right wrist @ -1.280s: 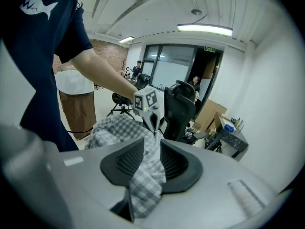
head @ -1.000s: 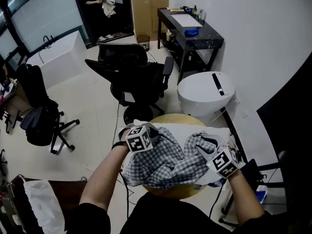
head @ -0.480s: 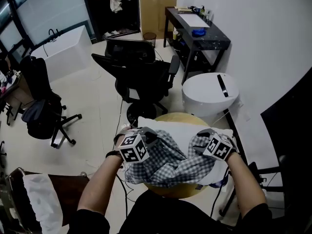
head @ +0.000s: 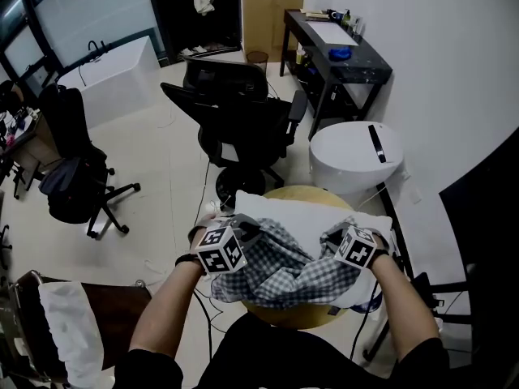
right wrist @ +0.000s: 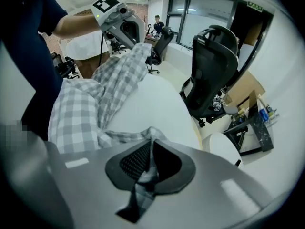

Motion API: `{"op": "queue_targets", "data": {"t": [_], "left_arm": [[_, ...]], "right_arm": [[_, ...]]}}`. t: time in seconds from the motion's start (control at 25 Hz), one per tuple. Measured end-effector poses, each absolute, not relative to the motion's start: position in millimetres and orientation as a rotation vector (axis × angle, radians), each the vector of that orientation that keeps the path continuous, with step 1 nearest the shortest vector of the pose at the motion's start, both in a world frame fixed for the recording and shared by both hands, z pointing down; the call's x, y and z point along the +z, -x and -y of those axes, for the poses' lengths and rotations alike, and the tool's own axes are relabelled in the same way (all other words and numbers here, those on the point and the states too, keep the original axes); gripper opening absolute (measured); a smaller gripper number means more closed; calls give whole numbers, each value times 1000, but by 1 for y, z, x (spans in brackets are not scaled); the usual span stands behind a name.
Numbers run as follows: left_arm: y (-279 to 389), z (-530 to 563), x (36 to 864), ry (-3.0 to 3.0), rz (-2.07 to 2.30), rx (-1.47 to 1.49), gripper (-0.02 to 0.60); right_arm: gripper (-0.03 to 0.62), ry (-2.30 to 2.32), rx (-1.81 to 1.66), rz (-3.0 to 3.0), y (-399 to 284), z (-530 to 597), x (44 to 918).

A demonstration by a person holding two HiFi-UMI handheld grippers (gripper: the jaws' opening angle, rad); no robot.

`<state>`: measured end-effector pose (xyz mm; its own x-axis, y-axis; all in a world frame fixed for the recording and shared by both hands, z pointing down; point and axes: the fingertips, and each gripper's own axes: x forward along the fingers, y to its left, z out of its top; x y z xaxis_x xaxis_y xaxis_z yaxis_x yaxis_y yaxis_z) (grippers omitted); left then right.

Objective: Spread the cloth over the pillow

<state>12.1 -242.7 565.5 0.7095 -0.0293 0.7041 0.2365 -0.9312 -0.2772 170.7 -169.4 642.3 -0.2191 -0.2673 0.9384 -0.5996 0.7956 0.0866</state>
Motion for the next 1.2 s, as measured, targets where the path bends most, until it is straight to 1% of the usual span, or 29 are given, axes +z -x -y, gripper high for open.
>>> {"op": "queue_targets", "data": {"t": [0.04,0.12,0.6,1.2], "left_arm": [[-10,243,565,2573,154,-1065,3],[-4,247,564,2576,134,-1063,3],[29,315,552,2552,-135,-1088,3],[62,396,590,2560,-373,-1194,3]], "right_arm": [[20,-692,348,1815,-171,168,640],[17,-759,340,1832,-175,167,633],[15,-1229,247,1735,-244,169,564],[15,-1584,214,1497,-319,156,528]]}}
